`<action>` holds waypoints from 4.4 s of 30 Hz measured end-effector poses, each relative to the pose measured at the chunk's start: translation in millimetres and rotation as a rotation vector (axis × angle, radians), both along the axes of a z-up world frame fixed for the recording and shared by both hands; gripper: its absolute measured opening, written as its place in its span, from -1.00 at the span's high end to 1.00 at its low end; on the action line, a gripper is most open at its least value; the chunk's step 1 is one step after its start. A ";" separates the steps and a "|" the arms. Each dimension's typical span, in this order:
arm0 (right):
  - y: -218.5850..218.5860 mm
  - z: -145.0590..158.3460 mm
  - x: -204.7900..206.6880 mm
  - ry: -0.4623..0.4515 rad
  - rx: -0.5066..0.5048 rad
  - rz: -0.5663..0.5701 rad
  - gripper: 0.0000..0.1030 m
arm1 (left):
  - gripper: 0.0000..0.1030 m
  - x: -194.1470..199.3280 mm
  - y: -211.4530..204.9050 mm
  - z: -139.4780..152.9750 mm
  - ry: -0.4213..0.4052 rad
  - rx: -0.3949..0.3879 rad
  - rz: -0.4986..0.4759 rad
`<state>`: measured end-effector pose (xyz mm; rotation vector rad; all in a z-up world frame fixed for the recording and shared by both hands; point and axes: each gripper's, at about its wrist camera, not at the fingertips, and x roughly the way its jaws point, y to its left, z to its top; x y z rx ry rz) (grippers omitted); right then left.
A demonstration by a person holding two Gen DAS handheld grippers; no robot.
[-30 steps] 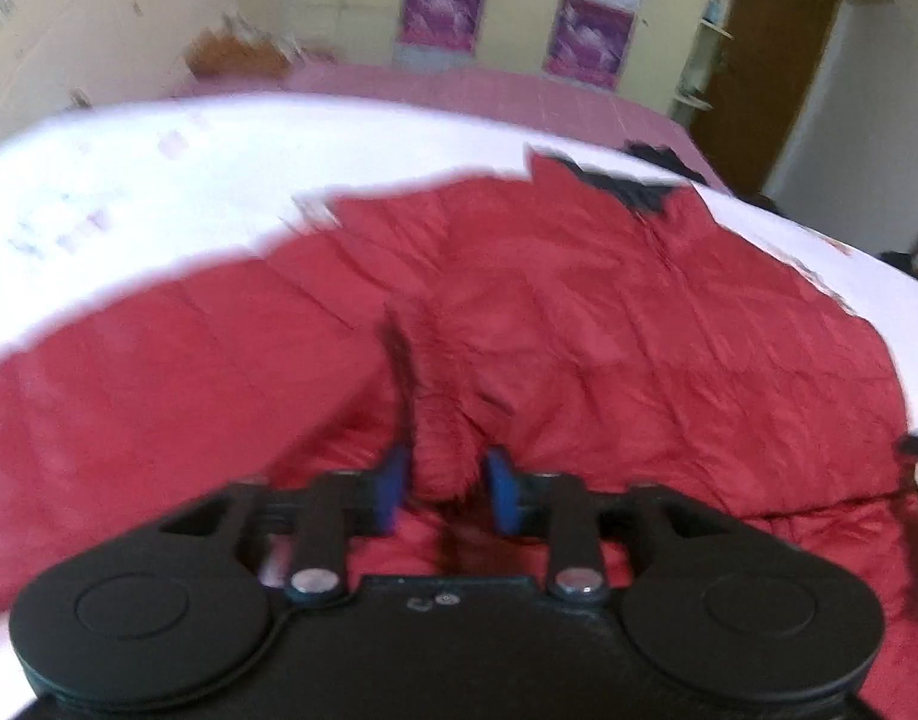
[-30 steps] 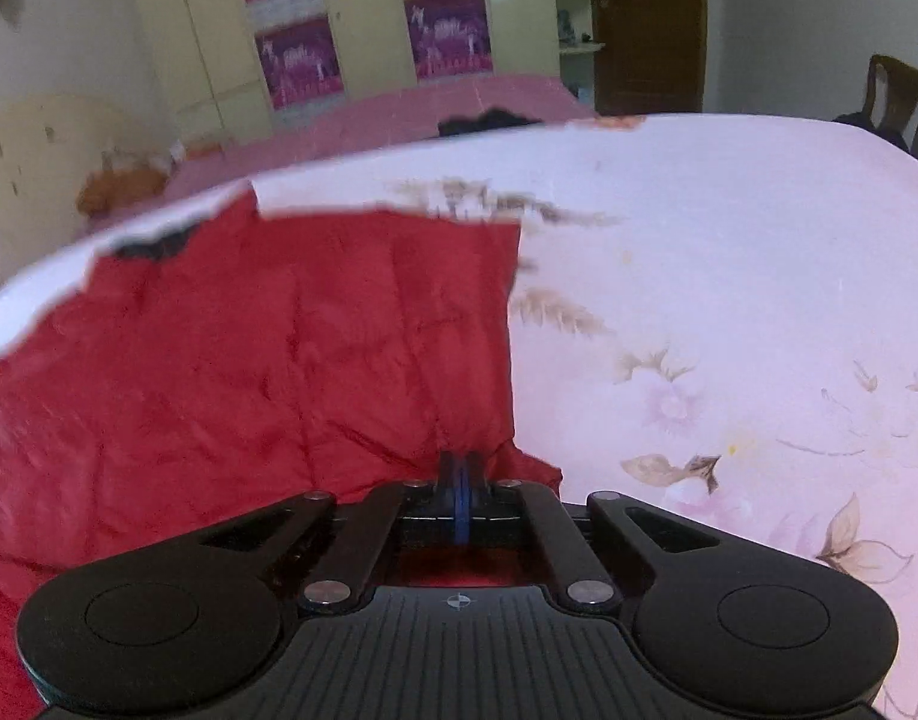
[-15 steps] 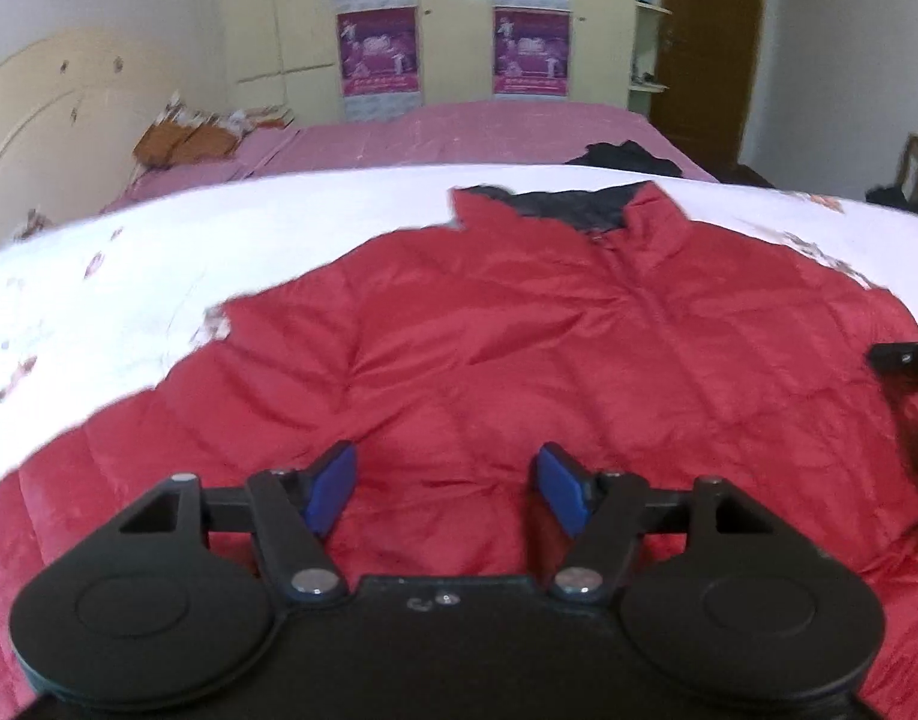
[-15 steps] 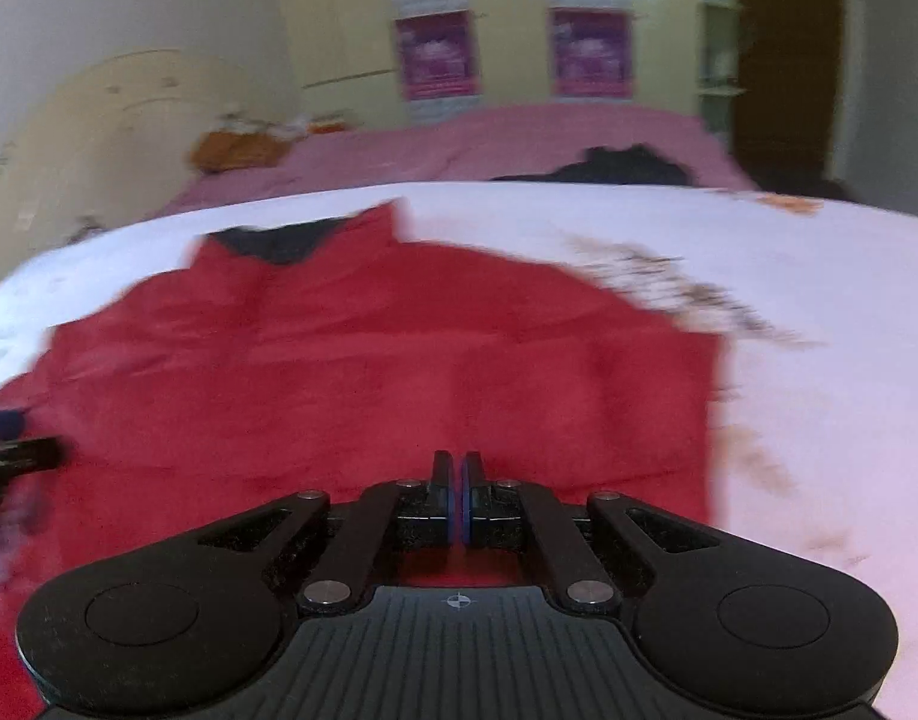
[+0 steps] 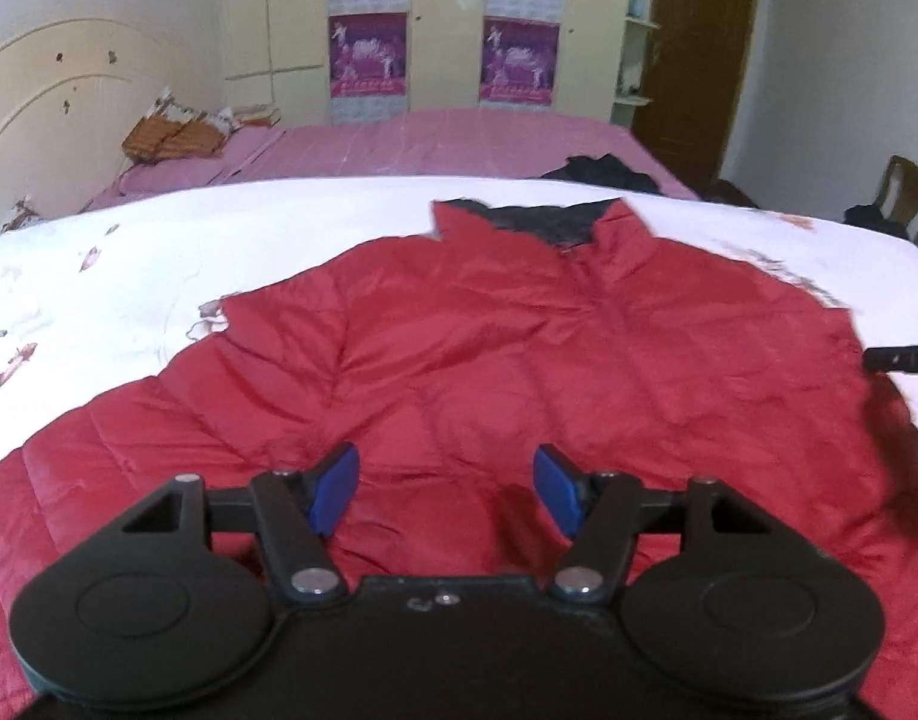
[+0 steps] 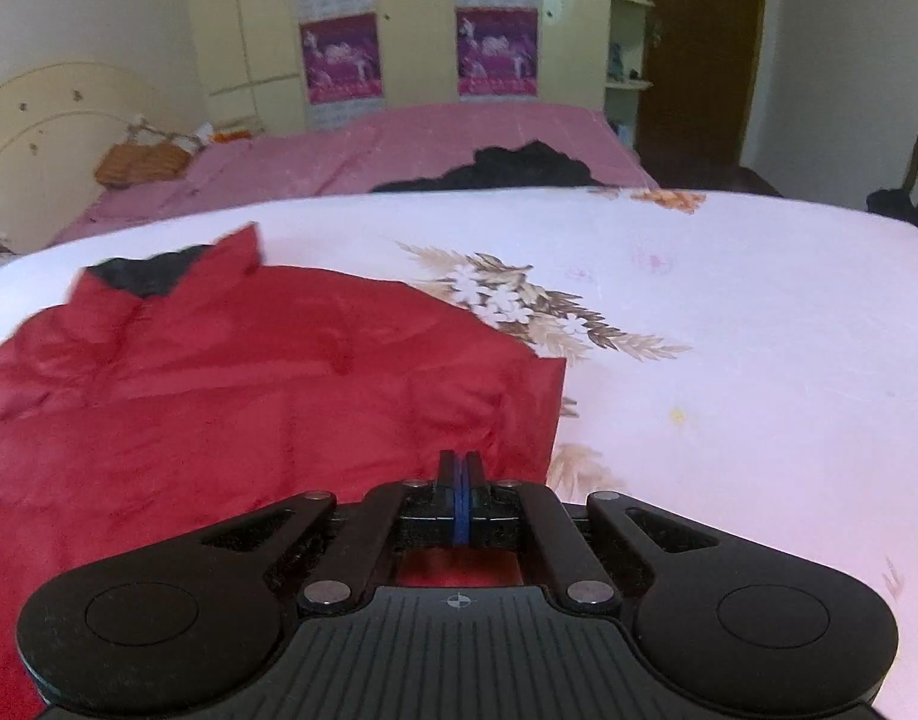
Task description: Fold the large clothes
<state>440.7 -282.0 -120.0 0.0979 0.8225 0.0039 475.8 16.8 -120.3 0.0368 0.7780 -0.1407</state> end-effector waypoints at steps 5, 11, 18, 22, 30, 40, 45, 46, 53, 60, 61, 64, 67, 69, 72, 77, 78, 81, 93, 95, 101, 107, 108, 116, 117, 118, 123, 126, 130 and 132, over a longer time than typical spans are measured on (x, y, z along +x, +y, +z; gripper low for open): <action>14.1 -2.0 -20.8 0.026 -0.026 0.015 1.00 | -0.23 -8.5 -9.0 -13.7 0.053 0.027 -0.019; 16.3 -27.6 -21.2 0.069 -0.051 0.010 1.00 | -0.29 -0.2 -5.6 -33.1 0.097 -0.001 0.015; 20.4 -6.7 -42.7 0.044 -0.064 0.015 1.00 | -0.67 -11.2 -6.9 -21.6 0.075 0.035 0.034; 19.1 3.0 -64.5 0.033 -0.019 -0.014 1.00 | -0.93 -28.5 -3.1 -13.3 0.036 0.102 0.082; 32.9 14.4 -96.1 -0.009 -0.006 -0.047 0.99 | -0.14 -92.7 110.3 -4.7 0.053 -0.097 0.351; 58.2 21.9 -94.0 -0.060 0.022 -0.050 -0.59 | -0.15 -218.8 281.5 -21.7 -0.070 -0.508 0.911; 71.4 29.0 -87.1 -0.055 0.032 -0.027 -0.58 | -0.15 -227.8 315.8 -33.1 -0.166 -0.711 1.035; 72.1 29.9 -86.2 -0.054 0.030 -0.025 -0.58 | -0.12 -227.7 319.8 -34.8 -0.181 -0.739 1.058; 59.6 25.0 -71.7 -0.011 0.028 -0.070 -0.58 | 0.89 -203.7 326.5 -25.5 -0.195 -0.651 1.033; 53.9 17.5 -65.7 0.013 0.040 -0.119 -0.58 | 0.89 -136.5 240.9 27.9 -0.213 -0.405 0.647; 53.9 17.7 -65.7 0.012 0.047 -0.120 -0.58 | 0.89 -122.4 221.6 31.5 -0.199 -0.382 0.578; 52.6 19.8 -65.2 0.008 0.062 -0.126 -0.58 | 0.89 -87.3 162.0 34.9 -0.148 -0.317 0.395; 47.8 22.1 -64.1 0.005 0.083 -0.137 -0.58 | 0.89 -59.7 98.5 33.8 -0.090 -0.263 0.218; 43.0 23.9 -64.3 0.001 0.102 -0.148 -0.58 | 0.89 -45.3 52.8 30.0 -0.054 -0.198 0.094; 32.4 25.9 -66.2 -0.004 0.133 -0.172 -0.58 | 0.89 -32.9 -1.0 19.9 -0.017 -0.112 -0.036; 11.7 29.4 -73.2 -0.012 0.176 -0.215 -0.58 | 0.89 -34.6 -60.8 4.2 0.016 -0.019 -0.151; 7.3 30.2 -75.4 -0.013 0.182 -0.223 -0.58 | 0.86 -34.9 -72.9 2.4 0.020 0.033 -0.168; -7.5 30.9 -83.7 -0.014 0.197 -0.247 -0.58 | 0.81 -32.5 -111.8 -2.8 -0.042 0.250 -0.231; -55.0 33.1 -121.6 -0.002 0.234 -0.347 -0.59 | -0.67 -39.5 -162.8 -1.3 -0.039 0.076 -0.342; -54.6 35.8 -124.2 -0.010 0.238 -0.348 -0.59 | -0.84 -42.4 -173.6 -5.1 -0.038 0.152 -0.393; -40.5 43.3 -118.3 -0.016 0.236 -0.305 -0.59 | -0.70 -55.4 -136.7 3.8 -0.082 0.061 -0.324; -1.6 52.6 -105.1 -0.048 0.215 -0.167 -0.58 | -0.36 -74.8 -29.1 10.7 -0.077 -0.169 -0.105; 12.3 55.7 -101.7 -0.061 0.205 -0.115 -0.58 | -0.36 -76.5 -8.3 10.2 -0.082 -0.192 -0.039; 153.4 67.8 -64.0 -0.137 0.033 0.303 -0.18 | -0.09 -45.5 77.6 -2.5 0.045 -0.268 0.220; 172.8 67.6 -58.9 -0.138 -0.007 0.353 -0.18 | -0.09 -41.3 80.8 -5.0 0.061 -0.277 0.218; 187.4 65.4 -56.1 -0.139 -0.044 0.395 -0.19 | -0.07 -36.9 82.5 -7.6 0.080 -0.279 0.214; 251.4 37.0 -42.7 -0.116 -0.281 0.555 -0.19 | -0.07 -36.0 84.8 -16.5 0.090 -0.300 0.209; 252.7 25.4 -42.2 -0.126 -0.373 0.529 -0.11 | -0.07 -37.4 85.8 -18.2 0.090 -0.293 0.196; 189.9 35.4 -41.9 -0.122 -0.179 0.288 0.49 | -0.07 -40.0 87.5 -20.7 0.079 -0.276 0.175; 140.5 36.8 -49.6 -0.099 -0.016 0.115 0.49 | -0.07 -40.3 87.3 -19.8 0.074 -0.268 0.164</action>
